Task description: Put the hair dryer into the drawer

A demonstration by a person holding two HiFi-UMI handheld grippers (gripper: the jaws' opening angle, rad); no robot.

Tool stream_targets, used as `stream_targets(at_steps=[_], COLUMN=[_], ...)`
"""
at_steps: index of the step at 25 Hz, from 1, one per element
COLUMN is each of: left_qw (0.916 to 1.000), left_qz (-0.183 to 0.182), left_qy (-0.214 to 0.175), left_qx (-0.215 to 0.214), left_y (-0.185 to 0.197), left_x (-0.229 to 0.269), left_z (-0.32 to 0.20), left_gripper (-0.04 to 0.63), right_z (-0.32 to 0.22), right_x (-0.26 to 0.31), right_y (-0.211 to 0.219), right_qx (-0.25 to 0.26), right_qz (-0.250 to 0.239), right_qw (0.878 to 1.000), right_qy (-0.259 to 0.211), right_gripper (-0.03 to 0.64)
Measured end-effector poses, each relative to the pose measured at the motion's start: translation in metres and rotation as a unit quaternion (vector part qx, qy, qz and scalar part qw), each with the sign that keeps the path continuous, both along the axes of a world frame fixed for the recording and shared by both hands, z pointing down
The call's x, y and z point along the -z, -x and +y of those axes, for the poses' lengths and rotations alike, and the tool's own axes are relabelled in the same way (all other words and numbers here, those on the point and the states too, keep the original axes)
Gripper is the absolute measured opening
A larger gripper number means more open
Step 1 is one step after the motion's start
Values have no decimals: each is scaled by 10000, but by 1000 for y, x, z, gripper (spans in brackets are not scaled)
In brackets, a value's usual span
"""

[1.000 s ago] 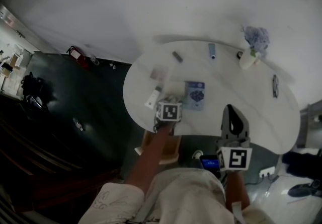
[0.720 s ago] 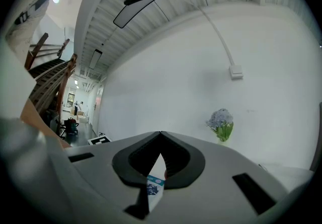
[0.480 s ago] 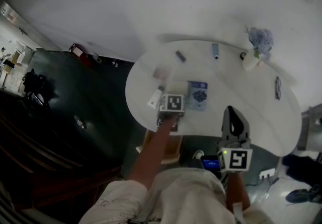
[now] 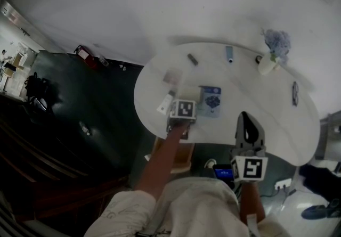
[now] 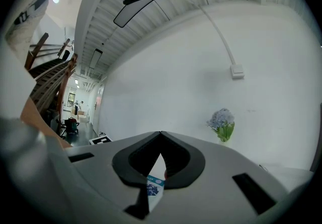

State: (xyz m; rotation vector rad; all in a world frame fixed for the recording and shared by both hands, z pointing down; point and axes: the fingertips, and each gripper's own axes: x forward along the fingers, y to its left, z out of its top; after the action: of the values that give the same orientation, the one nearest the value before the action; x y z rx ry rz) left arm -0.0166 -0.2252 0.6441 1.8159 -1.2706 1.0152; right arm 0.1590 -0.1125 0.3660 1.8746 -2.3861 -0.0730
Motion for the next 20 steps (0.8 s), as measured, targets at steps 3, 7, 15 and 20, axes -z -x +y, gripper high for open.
stream_targets(at_steps=[3, 7, 15, 20], left_qw=[10000, 9997, 9991, 9963], left_qz=[-86, -80, 34, 135], left_qy=[-32, -209, -337, -763], left_qx=[17, 14, 253, 373], left_y=[3, 3, 13, 18], left_x=[1, 5, 16, 36], left_z=[4, 4, 15, 12], left_gripper=[262, 258, 253, 252], right_z=[1, 1, 2, 2], right_x=[-1, -2, 0, 2], right_y=[0, 1, 6, 10], right_qx=[-8, -14, 49, 104], right_qz=[0, 3, -14, -19], right_qw=[10000, 10000, 10000, 9999], right_qy=[19, 41, -14, -44], right_gripper=[5, 5, 5, 5])
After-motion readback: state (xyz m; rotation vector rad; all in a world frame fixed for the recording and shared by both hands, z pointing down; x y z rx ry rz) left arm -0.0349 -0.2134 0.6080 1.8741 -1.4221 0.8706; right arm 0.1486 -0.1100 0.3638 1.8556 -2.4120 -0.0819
